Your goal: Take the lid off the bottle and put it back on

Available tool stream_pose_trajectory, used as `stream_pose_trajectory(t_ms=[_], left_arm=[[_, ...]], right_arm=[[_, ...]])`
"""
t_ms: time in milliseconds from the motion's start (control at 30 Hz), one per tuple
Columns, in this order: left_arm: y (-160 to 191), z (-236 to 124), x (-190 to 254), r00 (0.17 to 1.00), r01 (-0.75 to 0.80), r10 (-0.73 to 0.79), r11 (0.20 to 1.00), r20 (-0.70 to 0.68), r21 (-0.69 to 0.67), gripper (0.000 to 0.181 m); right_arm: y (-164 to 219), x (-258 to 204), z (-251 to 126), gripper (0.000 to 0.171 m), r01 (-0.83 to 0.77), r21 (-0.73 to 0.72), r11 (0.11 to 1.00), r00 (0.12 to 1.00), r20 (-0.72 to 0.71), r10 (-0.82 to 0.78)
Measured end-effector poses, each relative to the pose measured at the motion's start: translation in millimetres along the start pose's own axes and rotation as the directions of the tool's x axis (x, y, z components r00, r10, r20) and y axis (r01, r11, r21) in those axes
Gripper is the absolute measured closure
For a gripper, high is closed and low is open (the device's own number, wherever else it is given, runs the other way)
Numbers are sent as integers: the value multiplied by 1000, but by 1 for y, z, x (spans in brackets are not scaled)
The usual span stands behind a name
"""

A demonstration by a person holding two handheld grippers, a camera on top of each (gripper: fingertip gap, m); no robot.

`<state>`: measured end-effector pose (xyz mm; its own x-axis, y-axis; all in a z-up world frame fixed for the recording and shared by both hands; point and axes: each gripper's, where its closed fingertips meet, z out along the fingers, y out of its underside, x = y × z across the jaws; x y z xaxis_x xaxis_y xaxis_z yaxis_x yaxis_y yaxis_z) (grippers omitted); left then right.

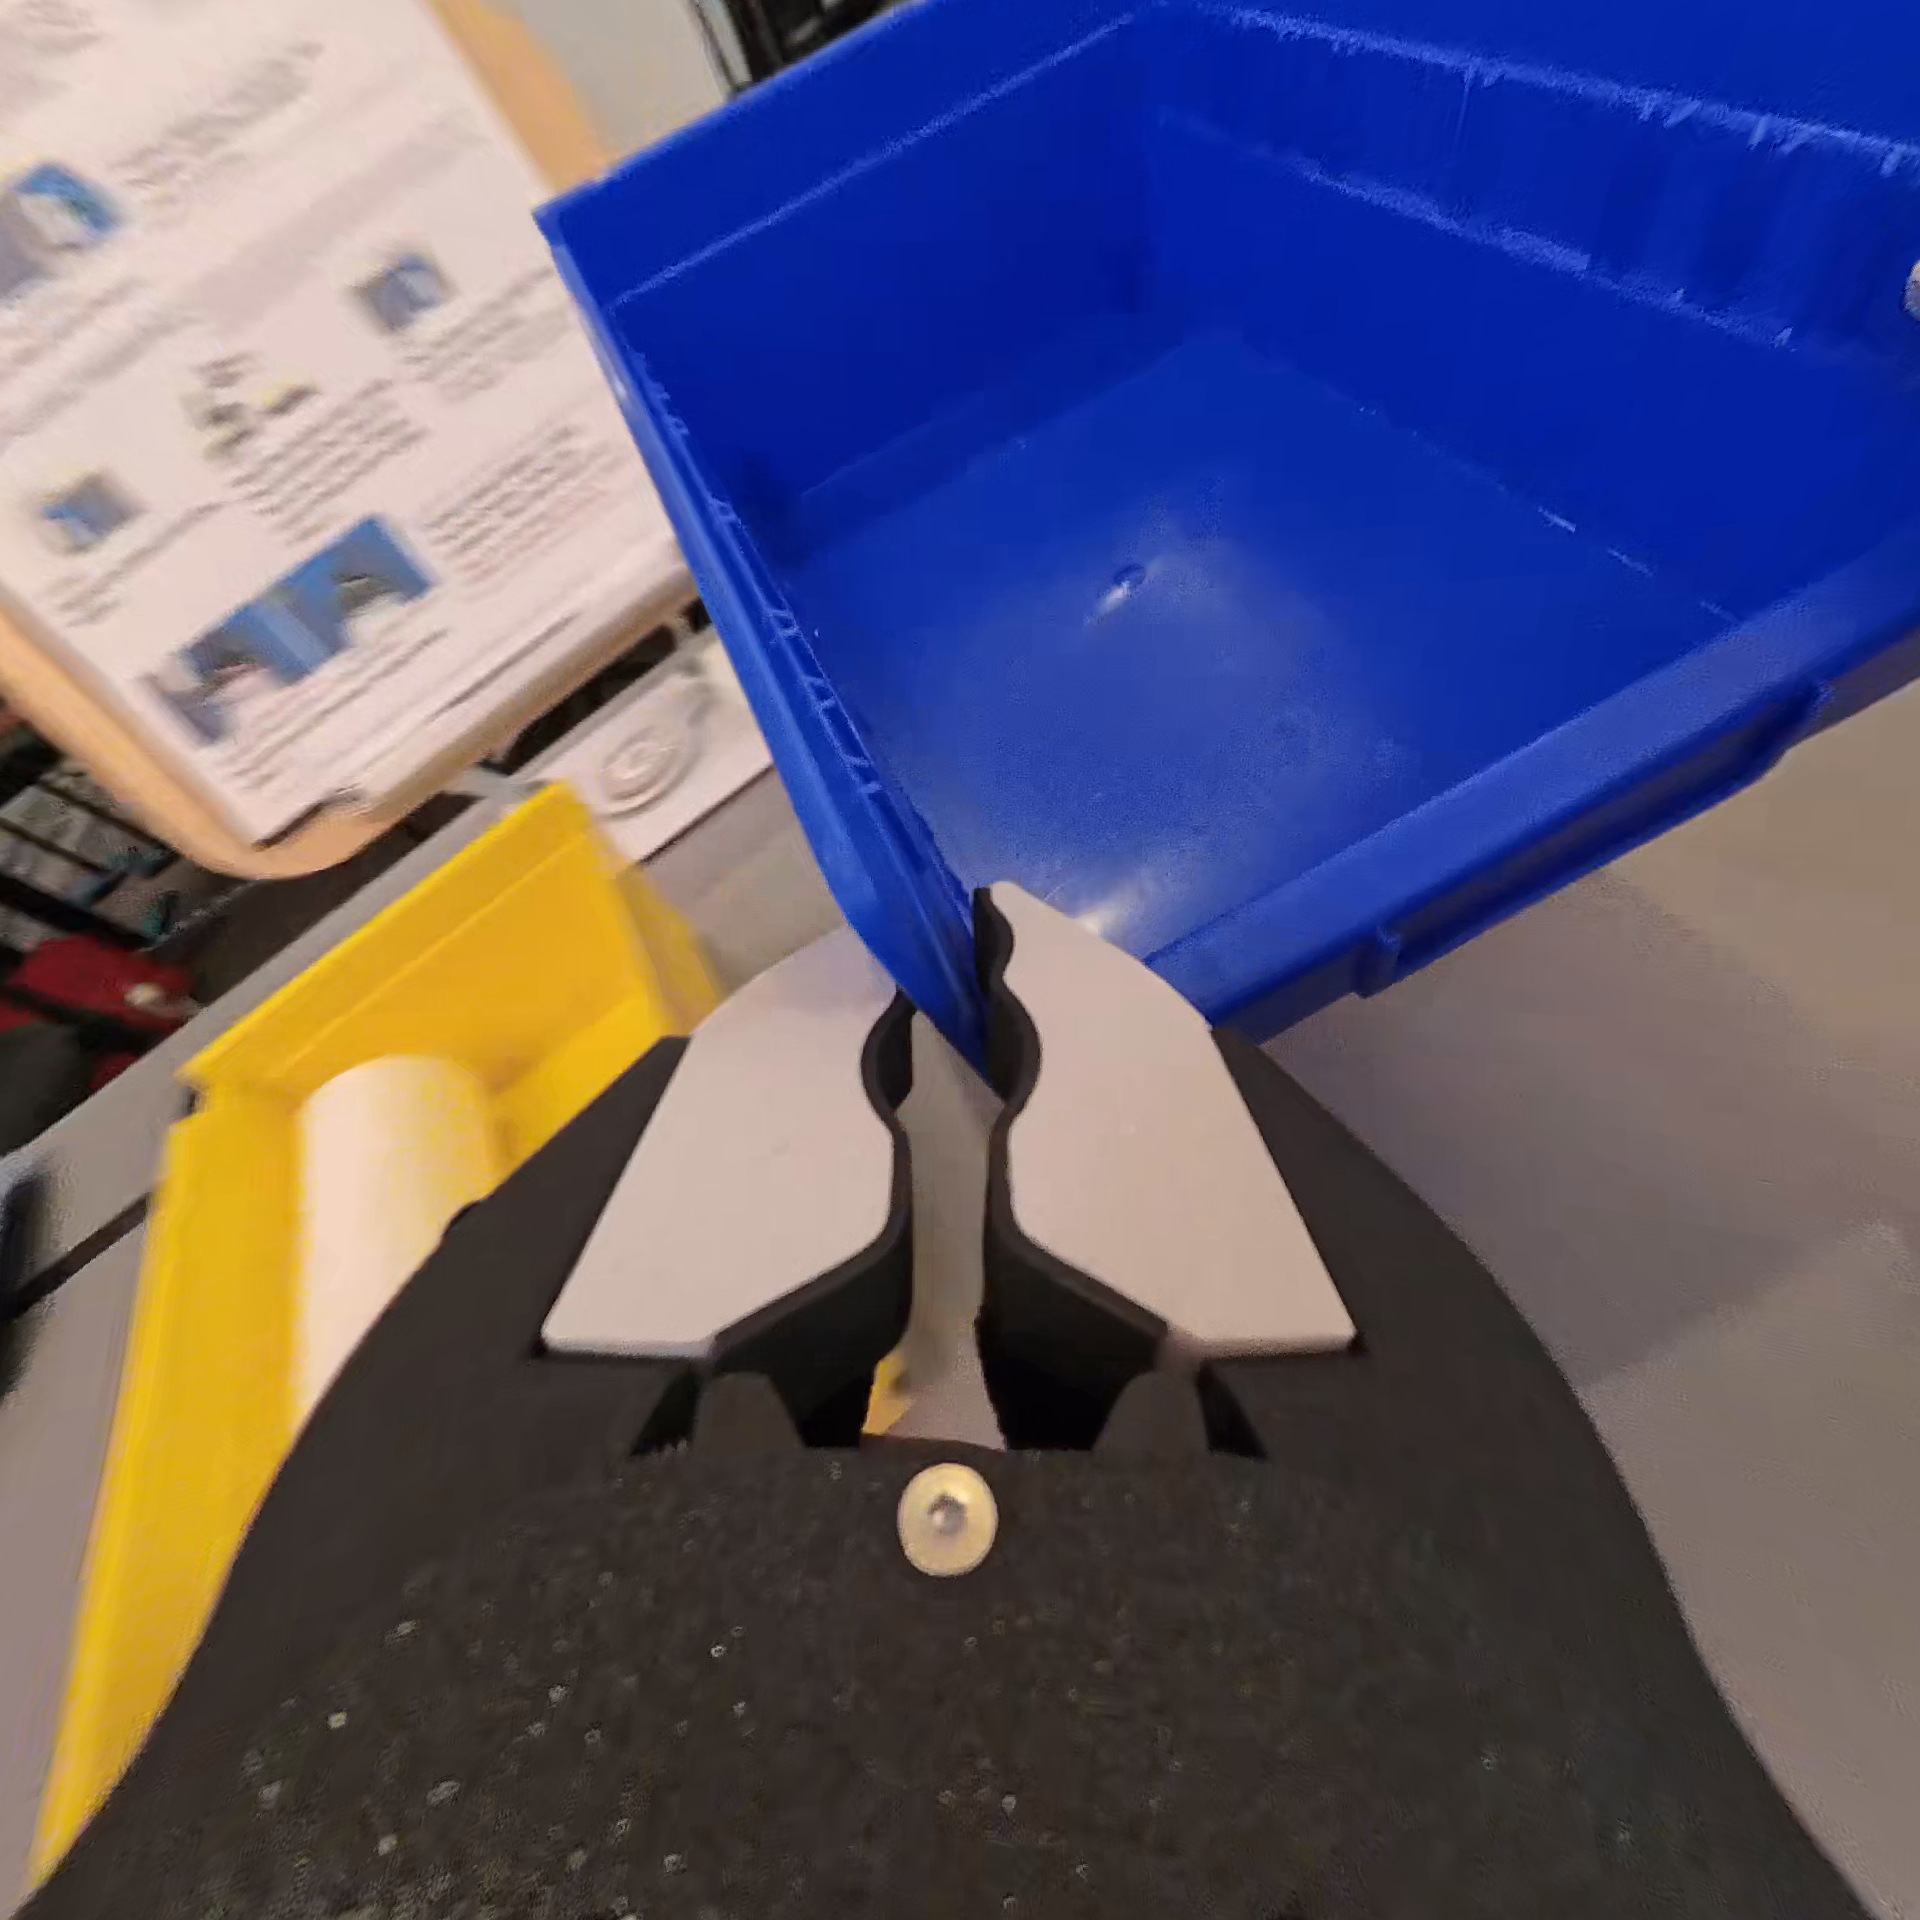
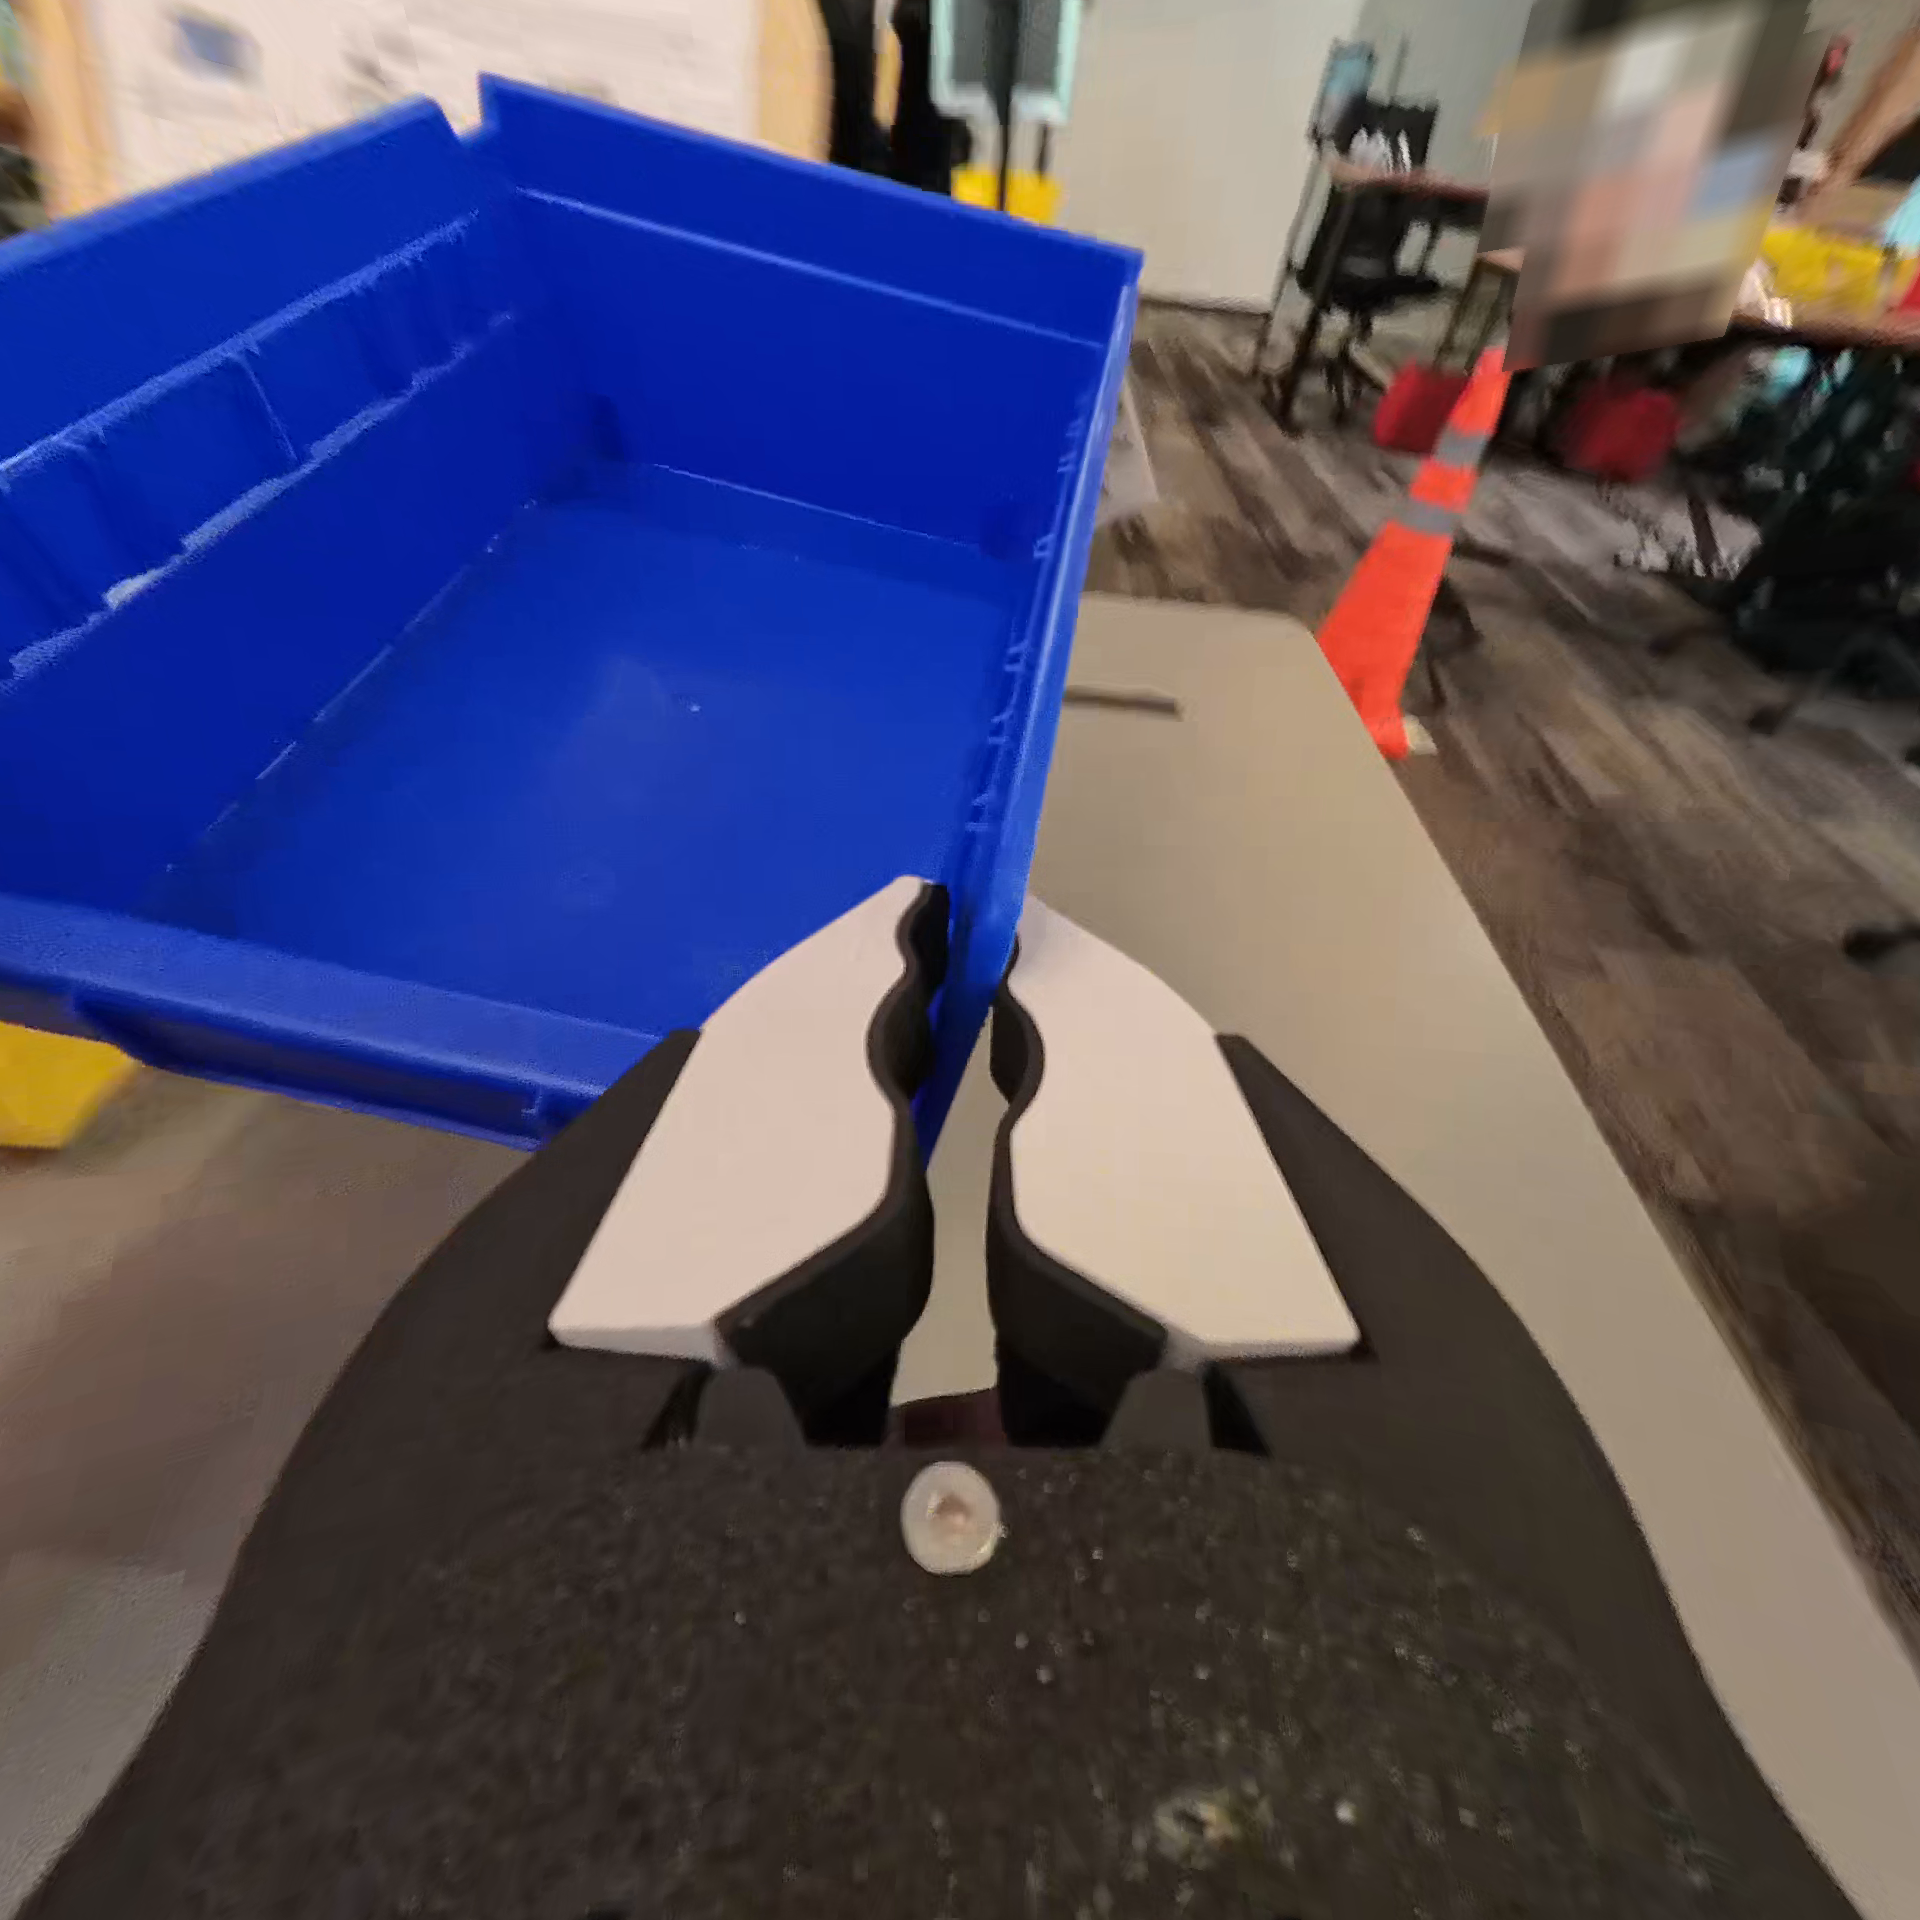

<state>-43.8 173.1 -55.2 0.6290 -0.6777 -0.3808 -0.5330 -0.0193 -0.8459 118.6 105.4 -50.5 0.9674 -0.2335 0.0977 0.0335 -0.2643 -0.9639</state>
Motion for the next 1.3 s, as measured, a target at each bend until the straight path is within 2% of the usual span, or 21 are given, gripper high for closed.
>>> stream_pose_trajectory(t_ms=[100,200,300,467,667,700,767,867,933,1033,1133,1200,1267,1300], left_arm=[[-2,44,60,997,20,-22,999,-77,-35,173],[2,68,100,991,57,-63,997,-118,-47,172],[6,78,118,988,93,-94,996,-121,-18,170],[29,92,141,961,169,-182,983,-207,-79,163],[28,89,144,916,221,-252,967,-313,-130,159],[27,84,146,895,236,-272,961,-354,-142,153],[23,67,143,844,276,-312,950,-436,-145,144],[23,26,131,707,333,-369,926,-603,-176,143],[34,4,91,750,324,-346,935,-564,-142,133],[62,-33,-2,849,372,-360,927,-388,-46,123],[113,-66,-108,877,471,-466,882,-115,22,118],[152,-79,-168,862,500,-500,866,84,20,115],[182,-80,-204,858,484,-467,875,216,-31,108],[193,-77,-214,856,481,-454,875,248,-58,106]], right_arm=[[38,65,12,165,-4,-97,995,999,-51,-1],[66,104,24,167,-64,-156,986,997,-43,58],[87,122,37,166,-94,-171,981,995,5,97],[110,131,59,167,-114,-182,977,993,7,117],[115,134,62,164,-115,-188,975,993,-16,114],[116,136,61,159,-93,-196,976,996,-36,87],[114,144,53,146,-25,-192,981,996,-93,7],[91,146,35,138,30,-130,991,987,-151,-49],[67,127,22,132,62,-67,996,990,-123,-70],[38,56,11,131,138,5,990,990,26,-138],[36,-56,6,127,140,25,990,957,254,-141],[42,-137,7,120,7,2,1000,929,371,-8],[57,-216,10,115,-6,-73,997,874,484,41],[62,-241,16,112,10,-111,994,882,469,43]])
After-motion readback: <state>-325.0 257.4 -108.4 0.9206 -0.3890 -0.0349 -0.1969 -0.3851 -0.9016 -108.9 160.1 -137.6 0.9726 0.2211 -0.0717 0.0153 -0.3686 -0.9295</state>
